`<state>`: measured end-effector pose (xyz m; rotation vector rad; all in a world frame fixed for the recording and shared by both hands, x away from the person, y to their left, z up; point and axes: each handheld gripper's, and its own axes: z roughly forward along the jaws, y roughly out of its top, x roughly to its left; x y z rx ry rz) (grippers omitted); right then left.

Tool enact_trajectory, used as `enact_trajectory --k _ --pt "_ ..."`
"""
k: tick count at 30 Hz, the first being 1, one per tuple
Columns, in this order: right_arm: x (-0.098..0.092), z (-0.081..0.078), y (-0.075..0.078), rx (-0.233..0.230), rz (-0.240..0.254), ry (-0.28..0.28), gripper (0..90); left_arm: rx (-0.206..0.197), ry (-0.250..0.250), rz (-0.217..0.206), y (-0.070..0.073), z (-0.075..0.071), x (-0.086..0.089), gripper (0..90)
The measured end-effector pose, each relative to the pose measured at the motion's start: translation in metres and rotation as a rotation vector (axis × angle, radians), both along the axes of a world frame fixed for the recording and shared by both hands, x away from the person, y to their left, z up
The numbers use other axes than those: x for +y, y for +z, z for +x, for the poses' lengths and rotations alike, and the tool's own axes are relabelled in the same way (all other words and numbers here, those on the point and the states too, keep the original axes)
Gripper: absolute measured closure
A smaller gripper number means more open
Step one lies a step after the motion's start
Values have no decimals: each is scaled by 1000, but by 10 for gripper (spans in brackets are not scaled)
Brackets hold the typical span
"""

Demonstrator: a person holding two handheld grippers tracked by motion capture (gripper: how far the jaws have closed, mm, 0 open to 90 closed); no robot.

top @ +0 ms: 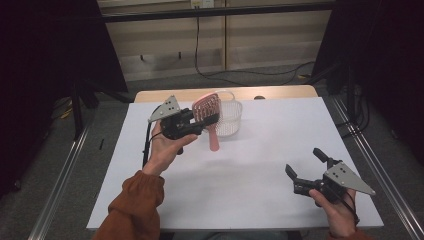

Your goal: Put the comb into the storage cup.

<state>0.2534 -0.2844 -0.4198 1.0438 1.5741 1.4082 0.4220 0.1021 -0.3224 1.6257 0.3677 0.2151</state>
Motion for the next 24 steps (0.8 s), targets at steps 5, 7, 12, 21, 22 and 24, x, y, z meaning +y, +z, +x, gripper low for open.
enact_trajectory --k 5,7,12,21,22,24 --pt "-6 1 -6 6 -40 -28 17 3 11 -4 1 5 0 640" --pt "-8 2 -8 17 -35 -37 17 0 19 -5 1 7 0 640" --pt "-9 3 -11 28 -18 -38 22 -2 20 -13 5 10 0 640" --pt "-4 3 -12 37 -23 -5 20 -25 62 -29 14 20 -2 640" --pt "-4 4 -12 38 -22 -7 20 -24 61 -27 15 22 -2 640" --pt "-5 4 -12 37 -16 -10 20 -28 67 -25 16 24 -3 640"
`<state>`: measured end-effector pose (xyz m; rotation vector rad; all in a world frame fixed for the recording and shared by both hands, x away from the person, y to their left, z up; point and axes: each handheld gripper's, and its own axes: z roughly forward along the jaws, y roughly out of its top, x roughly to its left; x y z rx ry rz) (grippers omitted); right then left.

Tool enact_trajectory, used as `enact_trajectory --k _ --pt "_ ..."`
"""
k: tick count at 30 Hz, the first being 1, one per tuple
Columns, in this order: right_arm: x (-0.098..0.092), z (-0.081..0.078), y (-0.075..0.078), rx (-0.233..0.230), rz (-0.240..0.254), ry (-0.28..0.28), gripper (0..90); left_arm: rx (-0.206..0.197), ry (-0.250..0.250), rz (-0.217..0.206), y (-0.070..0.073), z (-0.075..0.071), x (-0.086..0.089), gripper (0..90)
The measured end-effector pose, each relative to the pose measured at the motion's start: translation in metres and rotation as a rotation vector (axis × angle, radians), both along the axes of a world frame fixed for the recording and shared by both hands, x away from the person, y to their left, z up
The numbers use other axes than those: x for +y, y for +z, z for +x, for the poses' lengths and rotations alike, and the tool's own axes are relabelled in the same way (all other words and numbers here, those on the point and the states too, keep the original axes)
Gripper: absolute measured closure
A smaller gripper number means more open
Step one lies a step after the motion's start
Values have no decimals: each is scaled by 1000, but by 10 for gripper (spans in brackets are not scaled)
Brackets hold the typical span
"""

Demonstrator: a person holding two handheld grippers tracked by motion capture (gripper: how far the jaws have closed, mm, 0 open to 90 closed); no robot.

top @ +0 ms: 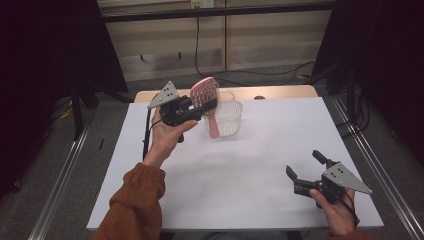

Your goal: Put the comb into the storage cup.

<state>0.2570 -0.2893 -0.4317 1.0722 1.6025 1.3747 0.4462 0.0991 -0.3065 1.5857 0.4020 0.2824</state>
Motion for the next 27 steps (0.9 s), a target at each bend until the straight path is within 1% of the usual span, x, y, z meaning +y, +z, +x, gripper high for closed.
enact_trajectory --k 3,11,13,17,20,22,24,25,26,27 --pt "-1 0 0 0 -1 -2 20 1 3 -4 2 3 -1 640" --pt "-1 0 1 -2 7 1 20 -19 27 0 14 14 -5 640" --pt "-1 0 1 -2 9 1 20 -10 41 -6 14 17 -6 640" --pt "-1 0 1 0 15 5 19 -7 47 -9 16 23 -7 640" --pt "-2 0 1 -3 19 8 18 -23 54 -1 17 26 -8 640" --pt "-2 0 1 -2 16 7 18 -26 61 -8 19 28 -9 640" --pt "-1 0 1 -2 19 8 18 -28 61 1 21 30 -10 640" --pt "-1 0 1 -1 19 7 18 -34 66 0 22 31 -10 640" --pt "-1 0 1 -1 20 8 18 -39 69 8 24 32 -10 640" --pt "-1 0 1 -1 20 9 18 -42 75 3 25 33 -11 640"
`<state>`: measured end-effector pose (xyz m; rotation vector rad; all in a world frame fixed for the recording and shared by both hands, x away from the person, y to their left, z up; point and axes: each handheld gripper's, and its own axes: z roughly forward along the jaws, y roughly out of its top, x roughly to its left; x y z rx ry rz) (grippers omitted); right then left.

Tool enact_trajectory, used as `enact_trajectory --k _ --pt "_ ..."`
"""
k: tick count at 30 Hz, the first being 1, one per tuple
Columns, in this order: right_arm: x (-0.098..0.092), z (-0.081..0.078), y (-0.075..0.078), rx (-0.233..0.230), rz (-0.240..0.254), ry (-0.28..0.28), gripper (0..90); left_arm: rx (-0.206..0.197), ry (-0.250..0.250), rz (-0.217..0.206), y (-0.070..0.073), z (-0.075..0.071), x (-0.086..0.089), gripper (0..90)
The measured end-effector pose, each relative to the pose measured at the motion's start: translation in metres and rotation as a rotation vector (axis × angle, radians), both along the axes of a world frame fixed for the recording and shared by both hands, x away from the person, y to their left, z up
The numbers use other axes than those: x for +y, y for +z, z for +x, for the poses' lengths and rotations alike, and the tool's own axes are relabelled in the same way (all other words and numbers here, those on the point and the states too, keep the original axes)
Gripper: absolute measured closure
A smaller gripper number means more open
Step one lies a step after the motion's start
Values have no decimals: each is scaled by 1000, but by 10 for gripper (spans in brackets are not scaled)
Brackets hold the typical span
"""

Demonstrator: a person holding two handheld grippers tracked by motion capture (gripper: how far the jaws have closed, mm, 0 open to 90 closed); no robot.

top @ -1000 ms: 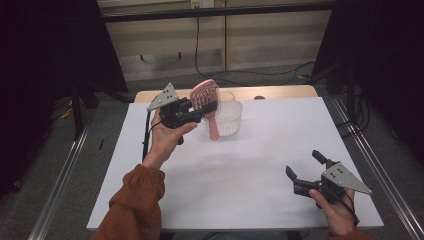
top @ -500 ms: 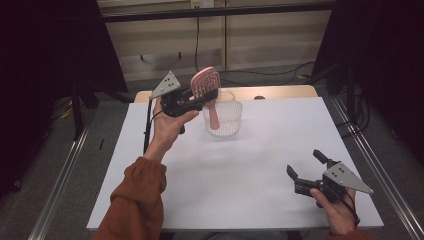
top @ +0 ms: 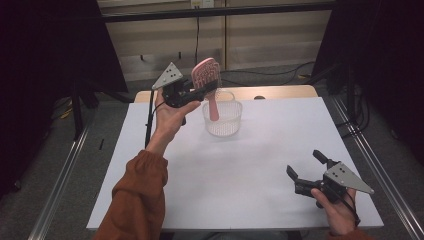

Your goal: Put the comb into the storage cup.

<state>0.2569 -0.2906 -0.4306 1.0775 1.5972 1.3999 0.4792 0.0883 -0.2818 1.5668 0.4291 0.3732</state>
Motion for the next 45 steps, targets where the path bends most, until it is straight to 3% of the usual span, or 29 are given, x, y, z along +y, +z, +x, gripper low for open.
enact_trajectory --k 9,13,16,17,21,31,45 --pt "1 0 0 2 -2 3 18 -27 4 12 1 9 -10 640" --pt "0 0 0 3 1 2 18 -7 17 -1 -4 13 -13 640" --pt "0 0 0 4 1 4 18 -14 29 19 -8 16 -15 640" --pt "0 0 0 4 1 4 18 -4 33 6 -9 16 -16 640" --pt "0 0 -1 8 -4 6 17 -12 53 39 -14 18 -19 640" --pt "0 0 0 1 -4 6 17 -6 83 59 -28 25 -28 640" --pt "-1 0 -1 3 -3 9 18 22 87 54 -51 30 -31 639"
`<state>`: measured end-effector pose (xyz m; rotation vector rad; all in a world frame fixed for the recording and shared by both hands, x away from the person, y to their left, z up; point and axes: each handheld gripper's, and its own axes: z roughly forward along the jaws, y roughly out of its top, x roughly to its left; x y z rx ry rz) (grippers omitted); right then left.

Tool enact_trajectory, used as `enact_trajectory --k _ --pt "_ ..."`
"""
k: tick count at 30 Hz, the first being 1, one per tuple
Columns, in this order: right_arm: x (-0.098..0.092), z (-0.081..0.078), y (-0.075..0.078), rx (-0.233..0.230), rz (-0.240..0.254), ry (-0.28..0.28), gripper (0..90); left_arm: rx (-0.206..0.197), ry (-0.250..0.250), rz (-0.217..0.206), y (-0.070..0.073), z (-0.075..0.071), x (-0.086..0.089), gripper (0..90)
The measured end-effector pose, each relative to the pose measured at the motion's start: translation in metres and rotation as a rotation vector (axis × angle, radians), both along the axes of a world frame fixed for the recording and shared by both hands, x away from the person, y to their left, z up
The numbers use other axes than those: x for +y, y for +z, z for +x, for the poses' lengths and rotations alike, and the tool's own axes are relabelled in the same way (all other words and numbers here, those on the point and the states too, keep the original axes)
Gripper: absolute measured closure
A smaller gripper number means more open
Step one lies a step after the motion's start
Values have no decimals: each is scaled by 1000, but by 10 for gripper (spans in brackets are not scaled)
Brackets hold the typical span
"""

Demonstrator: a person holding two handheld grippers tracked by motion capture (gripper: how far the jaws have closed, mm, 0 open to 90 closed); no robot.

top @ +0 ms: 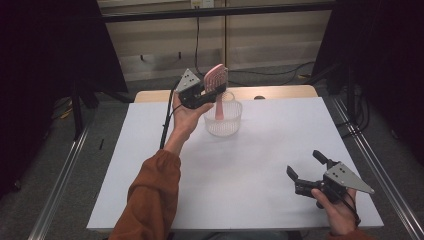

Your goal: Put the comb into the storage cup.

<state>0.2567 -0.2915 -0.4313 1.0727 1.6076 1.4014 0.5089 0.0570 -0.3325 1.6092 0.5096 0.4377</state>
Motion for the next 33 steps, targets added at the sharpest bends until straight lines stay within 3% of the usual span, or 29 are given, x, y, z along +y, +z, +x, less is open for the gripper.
enact_trajectory --k 12,33 --pt "0 0 0 6 -3 1 18 23 16 12 -20 4 -3 639" --pt "1 0 -1 9 -3 3 17 47 -4 37 -46 2 -13 638"
